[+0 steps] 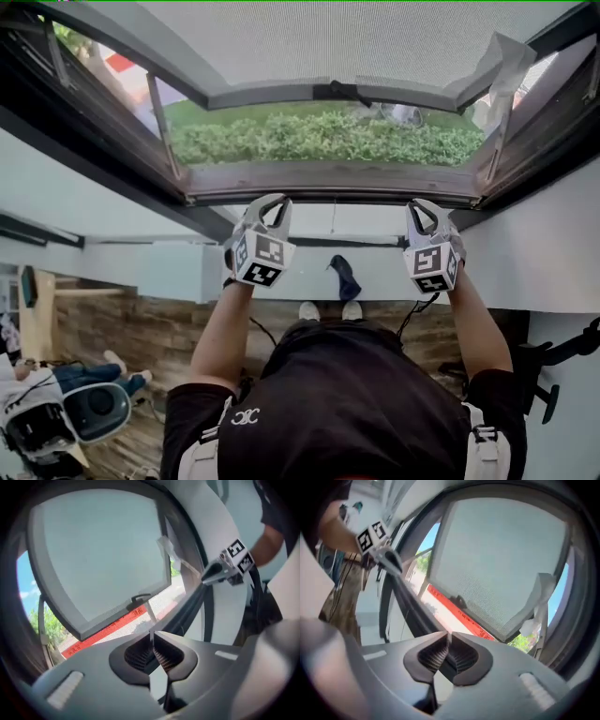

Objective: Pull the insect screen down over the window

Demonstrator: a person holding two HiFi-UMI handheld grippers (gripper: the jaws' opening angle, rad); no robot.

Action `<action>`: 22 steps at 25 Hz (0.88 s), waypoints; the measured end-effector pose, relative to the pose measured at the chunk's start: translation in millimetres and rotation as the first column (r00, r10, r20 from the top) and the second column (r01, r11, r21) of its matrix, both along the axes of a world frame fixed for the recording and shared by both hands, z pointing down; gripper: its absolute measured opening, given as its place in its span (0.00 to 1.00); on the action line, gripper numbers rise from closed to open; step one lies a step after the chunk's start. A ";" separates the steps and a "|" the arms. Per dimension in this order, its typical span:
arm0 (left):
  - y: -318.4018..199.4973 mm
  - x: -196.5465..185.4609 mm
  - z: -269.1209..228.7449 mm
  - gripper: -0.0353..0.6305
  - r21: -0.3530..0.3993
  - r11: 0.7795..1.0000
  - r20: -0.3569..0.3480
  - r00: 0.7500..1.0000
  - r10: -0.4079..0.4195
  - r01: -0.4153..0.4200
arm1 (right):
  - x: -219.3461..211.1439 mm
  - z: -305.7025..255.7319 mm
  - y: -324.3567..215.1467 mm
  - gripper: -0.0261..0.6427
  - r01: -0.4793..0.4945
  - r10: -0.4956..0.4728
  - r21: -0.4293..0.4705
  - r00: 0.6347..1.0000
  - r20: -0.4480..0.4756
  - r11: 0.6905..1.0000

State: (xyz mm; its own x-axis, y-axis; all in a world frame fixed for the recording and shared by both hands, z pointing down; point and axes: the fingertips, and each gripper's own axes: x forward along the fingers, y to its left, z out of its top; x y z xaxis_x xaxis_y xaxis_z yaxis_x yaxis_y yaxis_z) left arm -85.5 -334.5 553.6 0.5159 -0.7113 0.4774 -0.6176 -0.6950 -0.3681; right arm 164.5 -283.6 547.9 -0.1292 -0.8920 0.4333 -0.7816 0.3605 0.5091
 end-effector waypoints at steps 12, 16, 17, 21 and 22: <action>32.9 16.5 -132.6 0.08 0.170 0.972 -0.619 0.785 -0.023 0.162 | -19.6 -137.2 17.8 0.04 -0.215 -0.028 0.343 0.811 0.585 0.914; 41.9 22.8 -116.2 0.08 0.170 0.968 -0.580 0.813 -0.055 0.186 | -8.5 -117.3 24.9 0.04 -0.275 0.025 0.294 0.768 0.641 0.916; 41.9 23.5 -109.5 0.08 0.159 0.969 -0.567 0.821 -0.065 0.187 | -9.4 -110.3 24.4 0.04 -0.277 0.036 0.279 0.766 0.642 0.920; 39.5 24.0 -97.7 0.08 0.130 0.973 -0.535 0.840 -0.092 0.189 | -17.1 -100.6 24.2 0.04 -0.264 0.040 0.265 0.774 0.632 0.927; 38.5 24.3 -98.4 0.08 0.133 0.973 -0.527 0.845 -0.092 0.189 | -18.3 -100.7 23.4 0.04 -0.260 0.037 0.266 0.775 0.631 0.928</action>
State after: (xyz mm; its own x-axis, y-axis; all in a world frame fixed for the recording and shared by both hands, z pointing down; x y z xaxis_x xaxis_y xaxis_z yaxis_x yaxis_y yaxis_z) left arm -61.2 -296.0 455.2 0.5401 -0.8409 0.0342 -0.8375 -0.5411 -0.0765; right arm 146.2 -260.2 447.1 -0.1173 -0.9931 -0.0029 -0.9928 0.1173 -0.0259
